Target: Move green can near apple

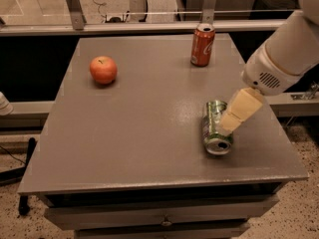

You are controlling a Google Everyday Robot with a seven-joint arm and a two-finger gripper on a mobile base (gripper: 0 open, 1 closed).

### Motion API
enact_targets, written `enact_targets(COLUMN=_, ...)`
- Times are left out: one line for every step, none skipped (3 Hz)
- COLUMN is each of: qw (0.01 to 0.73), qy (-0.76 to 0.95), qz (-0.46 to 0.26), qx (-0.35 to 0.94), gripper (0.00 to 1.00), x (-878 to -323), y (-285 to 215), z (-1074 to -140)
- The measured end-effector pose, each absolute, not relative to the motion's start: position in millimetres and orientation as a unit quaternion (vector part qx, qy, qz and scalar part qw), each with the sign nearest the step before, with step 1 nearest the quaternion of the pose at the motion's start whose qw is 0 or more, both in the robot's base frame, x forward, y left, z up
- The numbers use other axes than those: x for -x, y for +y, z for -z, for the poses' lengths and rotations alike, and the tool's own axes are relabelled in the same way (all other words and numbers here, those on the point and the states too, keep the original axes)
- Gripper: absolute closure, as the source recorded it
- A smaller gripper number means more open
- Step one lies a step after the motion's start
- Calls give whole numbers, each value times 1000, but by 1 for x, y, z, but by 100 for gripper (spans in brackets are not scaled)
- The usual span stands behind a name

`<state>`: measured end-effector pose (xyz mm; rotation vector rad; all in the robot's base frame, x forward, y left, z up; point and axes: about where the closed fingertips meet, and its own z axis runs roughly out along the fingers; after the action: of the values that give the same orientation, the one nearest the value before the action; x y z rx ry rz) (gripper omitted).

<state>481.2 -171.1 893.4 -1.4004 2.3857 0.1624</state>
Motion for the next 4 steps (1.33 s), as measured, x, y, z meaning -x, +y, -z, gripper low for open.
enact_targets(qw=159, qy=886, qz=-33, qx=435, gripper=0, x=-490, y=-172, z=-884)
enact_targets(qw=143, qy=912, qz=-14, qx=384, gripper=0, x=-494, y=-169, z=-884)
enact_targets(qw=127, qy=938, qz=0, qx=322, gripper=0, x=-495, y=-163, z=-881)
enact_targets(qw=113, qy=961, qz=-6, qx=251, gripper=0, x=-494, y=-152, z=-871)
